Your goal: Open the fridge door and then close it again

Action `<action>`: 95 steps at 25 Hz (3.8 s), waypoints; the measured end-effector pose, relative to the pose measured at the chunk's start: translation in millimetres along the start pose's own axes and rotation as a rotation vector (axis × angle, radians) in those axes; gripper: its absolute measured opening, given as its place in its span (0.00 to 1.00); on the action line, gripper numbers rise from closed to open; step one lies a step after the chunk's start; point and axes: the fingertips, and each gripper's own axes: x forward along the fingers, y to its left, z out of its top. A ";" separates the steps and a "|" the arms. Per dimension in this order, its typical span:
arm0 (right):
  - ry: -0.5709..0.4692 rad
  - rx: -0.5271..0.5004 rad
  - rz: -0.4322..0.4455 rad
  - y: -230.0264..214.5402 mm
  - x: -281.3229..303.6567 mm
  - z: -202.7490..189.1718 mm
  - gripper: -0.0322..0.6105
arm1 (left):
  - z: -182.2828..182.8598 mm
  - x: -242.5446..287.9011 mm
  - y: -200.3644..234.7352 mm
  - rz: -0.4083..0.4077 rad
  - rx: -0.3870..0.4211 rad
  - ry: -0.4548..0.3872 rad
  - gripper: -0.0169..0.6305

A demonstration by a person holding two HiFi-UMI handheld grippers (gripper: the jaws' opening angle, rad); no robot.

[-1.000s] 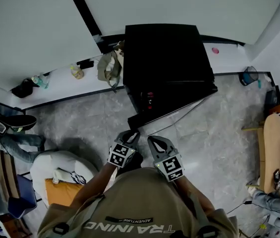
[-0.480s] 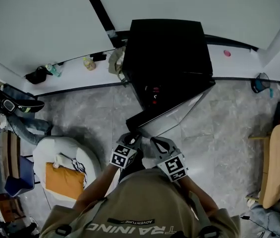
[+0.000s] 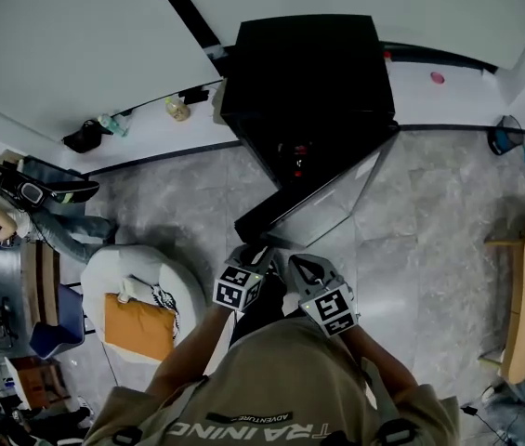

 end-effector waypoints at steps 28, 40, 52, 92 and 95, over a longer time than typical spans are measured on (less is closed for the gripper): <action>0.018 -0.034 -0.245 46.9 -74.2 -24.9 0.04 | -26.0 -2.9 -74.7 -0.105 0.108 -0.029 0.11; 0.026 -0.016 -0.354 59.7 -133.3 -52.3 0.04 | -32.7 -0.2 -119.0 -0.085 0.064 -0.058 0.11; 0.046 -0.054 -0.246 29.1 -178.5 -53.1 0.04 | -33.1 5.2 -171.3 -0.023 -0.067 -0.051 0.11; 0.099 -0.047 -0.098 -59.1 -262.1 -100.9 0.04 | -29.6 27.1 -291.7 -0.006 -0.209 -0.119 0.03; 0.095 -0.048 -0.090 -61.0 -259.3 -104.1 0.04 | -29.6 19.6 -288.2 -0.007 -0.195 -0.165 0.03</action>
